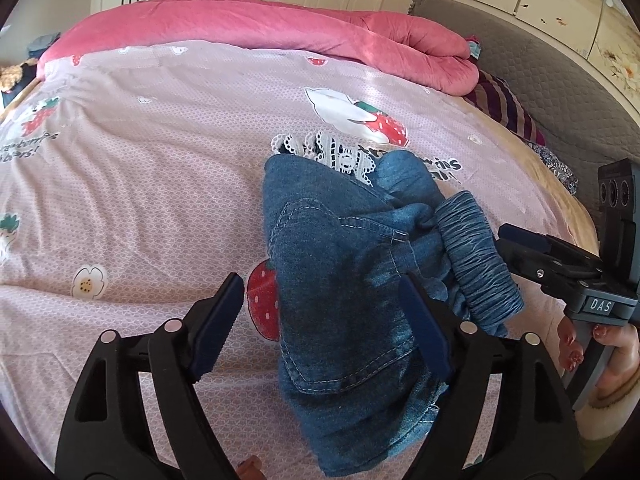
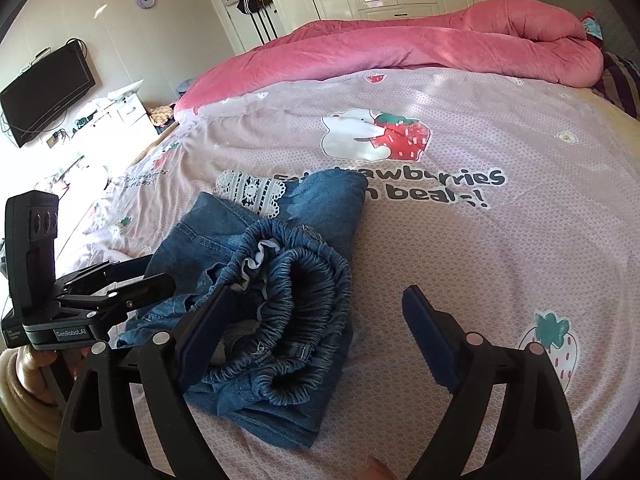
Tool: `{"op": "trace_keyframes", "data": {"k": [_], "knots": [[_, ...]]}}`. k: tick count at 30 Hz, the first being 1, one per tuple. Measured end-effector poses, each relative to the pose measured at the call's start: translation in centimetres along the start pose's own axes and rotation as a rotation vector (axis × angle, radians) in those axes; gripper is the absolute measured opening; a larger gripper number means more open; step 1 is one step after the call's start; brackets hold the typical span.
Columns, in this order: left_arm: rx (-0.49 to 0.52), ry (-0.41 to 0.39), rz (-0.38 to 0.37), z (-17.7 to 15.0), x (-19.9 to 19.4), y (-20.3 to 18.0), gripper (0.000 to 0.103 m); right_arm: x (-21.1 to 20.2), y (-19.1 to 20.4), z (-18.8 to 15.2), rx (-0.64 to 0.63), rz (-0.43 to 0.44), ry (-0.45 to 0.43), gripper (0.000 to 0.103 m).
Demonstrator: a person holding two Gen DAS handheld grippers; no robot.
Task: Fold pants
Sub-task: 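Open both grippers and release the folded pants on the bed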
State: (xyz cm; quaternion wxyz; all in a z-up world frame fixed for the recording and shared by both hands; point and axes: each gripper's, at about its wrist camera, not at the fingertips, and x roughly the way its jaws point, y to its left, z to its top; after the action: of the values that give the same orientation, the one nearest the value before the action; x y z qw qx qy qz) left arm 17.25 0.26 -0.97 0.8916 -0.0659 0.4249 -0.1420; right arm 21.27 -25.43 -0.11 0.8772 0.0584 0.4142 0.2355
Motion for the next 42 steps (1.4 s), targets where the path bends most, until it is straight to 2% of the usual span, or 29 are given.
{"op": "trace_keyframes", "data": {"k": [13, 18, 30, 35, 42], "knots": [[0.004, -0.049, 0.019, 0.2, -1.5, -0.2, 0.093, -1.3, 0.2, 0.4, 0.000, -0.008, -0.050, 0.097], [0.004, -0.052, 0.024, 0.3, -1.6, -0.2, 0.093, -1.7, 0.4, 0.4, -0.003, -0.011, -0.066, 0.098], [0.001, -0.075, 0.092, -0.2, -2.7, -0.6, 0.093, -2.9, 1.3, 0.4, -0.038, -0.024, -0.097, 0.098], [0.016, -0.119, 0.149, -1.3, -4.0, -1.4, 0.093, -4.1, 1.9, 0.3, -0.071, -0.052, -0.126, 0.098], [0.024, -0.155, 0.178, -3.1, -5.9, -2.3, 0.093, -6.4, 2.9, -0.5, -0.090, -0.042, -0.178, 0.098]]}}
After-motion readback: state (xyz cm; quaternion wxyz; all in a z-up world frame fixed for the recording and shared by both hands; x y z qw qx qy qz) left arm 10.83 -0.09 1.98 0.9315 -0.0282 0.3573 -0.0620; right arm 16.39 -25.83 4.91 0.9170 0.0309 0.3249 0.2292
